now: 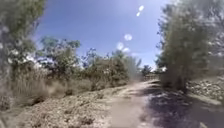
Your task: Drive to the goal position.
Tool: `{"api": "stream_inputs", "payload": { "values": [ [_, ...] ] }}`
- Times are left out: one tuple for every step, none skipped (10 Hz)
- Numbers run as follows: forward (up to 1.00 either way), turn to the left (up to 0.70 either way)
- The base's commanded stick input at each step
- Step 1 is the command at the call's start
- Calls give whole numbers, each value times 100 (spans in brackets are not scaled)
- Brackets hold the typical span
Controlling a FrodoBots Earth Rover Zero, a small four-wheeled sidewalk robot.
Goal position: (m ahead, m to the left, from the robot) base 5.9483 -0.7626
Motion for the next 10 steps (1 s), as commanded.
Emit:
{"api": "stream_inputs", "payload": {
  "values": [
    [44,2],
    [44,2],
    [44,2],
    [44,2],
    [44,2],
    [44,2],
    [44,2],
    [44,2],
    [44,2],
    [44,2]
  ]
}}
